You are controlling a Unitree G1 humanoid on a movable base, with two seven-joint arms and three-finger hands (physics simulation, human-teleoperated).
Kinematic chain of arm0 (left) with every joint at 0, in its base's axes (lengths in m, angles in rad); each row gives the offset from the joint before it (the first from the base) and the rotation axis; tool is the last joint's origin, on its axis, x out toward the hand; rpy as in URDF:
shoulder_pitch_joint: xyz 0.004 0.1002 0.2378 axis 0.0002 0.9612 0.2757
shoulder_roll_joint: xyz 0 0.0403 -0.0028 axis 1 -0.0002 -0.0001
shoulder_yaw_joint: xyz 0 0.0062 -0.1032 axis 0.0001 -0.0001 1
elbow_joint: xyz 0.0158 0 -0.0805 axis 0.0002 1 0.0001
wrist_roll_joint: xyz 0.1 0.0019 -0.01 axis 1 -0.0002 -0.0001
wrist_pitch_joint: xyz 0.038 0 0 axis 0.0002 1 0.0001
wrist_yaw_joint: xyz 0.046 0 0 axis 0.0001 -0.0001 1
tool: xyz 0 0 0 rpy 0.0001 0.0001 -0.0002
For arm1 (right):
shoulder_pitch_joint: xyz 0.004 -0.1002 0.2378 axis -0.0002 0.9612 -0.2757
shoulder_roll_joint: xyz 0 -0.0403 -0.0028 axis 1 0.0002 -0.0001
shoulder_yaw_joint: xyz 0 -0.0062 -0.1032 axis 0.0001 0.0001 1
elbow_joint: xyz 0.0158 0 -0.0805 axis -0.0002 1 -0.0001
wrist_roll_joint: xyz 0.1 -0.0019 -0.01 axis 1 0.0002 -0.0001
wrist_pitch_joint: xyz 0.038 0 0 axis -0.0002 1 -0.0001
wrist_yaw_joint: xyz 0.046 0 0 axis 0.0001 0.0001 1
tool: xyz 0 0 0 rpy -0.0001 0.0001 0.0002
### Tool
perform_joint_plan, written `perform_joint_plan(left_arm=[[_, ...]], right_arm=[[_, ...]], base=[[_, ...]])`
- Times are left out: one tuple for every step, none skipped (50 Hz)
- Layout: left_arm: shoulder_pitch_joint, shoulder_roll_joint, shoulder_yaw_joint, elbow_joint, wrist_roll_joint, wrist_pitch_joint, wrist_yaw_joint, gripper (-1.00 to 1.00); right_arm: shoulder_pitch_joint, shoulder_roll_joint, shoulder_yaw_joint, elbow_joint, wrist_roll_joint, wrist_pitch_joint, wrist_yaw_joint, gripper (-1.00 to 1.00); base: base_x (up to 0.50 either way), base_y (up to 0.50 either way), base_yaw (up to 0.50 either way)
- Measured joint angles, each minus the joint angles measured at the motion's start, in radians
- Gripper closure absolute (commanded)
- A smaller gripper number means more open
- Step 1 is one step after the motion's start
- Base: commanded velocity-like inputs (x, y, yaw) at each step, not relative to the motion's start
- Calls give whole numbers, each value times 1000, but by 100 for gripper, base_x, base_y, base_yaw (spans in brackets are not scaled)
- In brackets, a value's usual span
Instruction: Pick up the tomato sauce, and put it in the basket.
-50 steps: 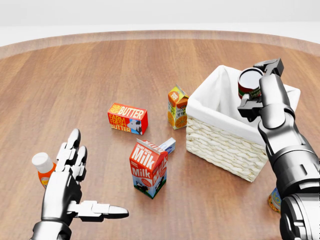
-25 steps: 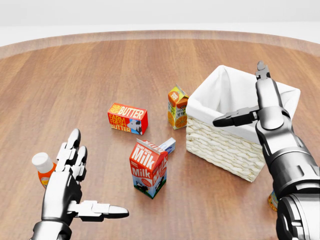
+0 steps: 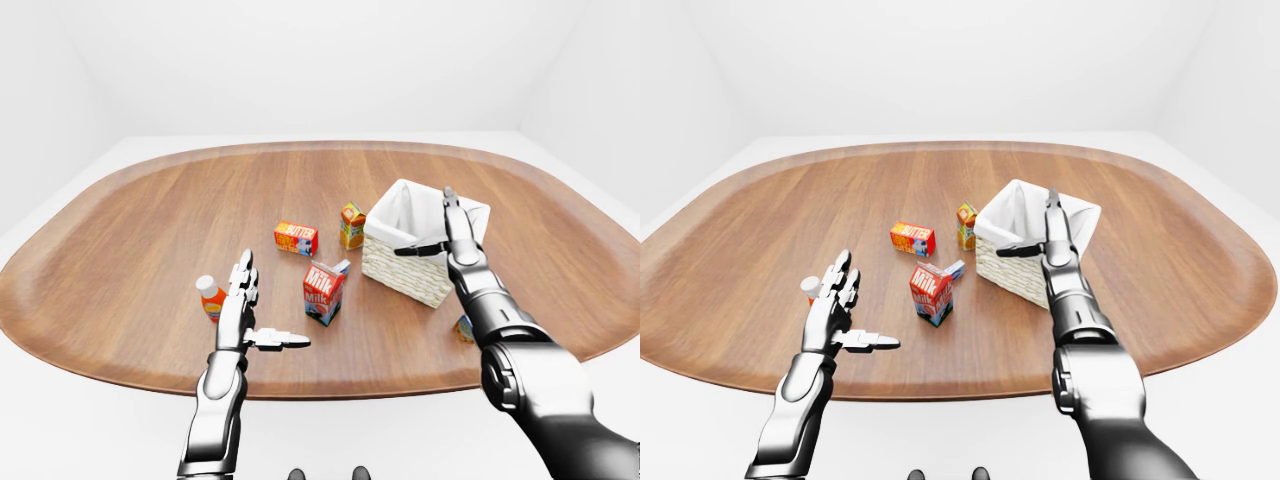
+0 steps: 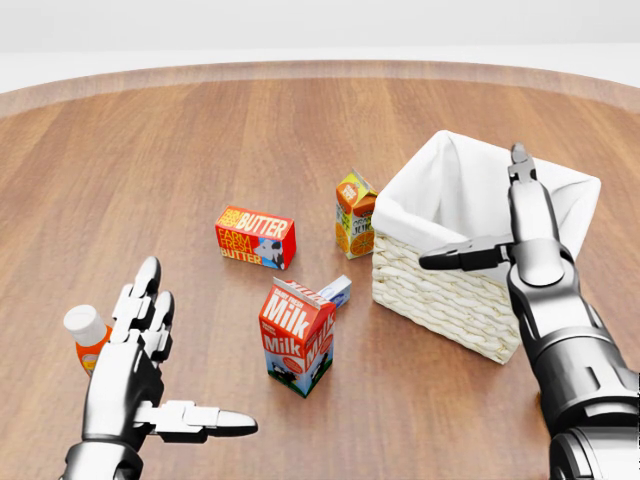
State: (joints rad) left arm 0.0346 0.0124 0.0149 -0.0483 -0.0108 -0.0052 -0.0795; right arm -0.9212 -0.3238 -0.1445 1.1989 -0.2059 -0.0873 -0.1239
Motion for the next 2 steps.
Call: perform_joint_plan(left_arm=[[0,0,0,0,0,0,0,-100],[0,0,0,-1,0,0,0,-100]], right_arm=[[17,3,2,-26,6,0,2,-100],[37,8,3,-59,12,0,4,-100]], base=[[0,0,0],[0,0,0]])
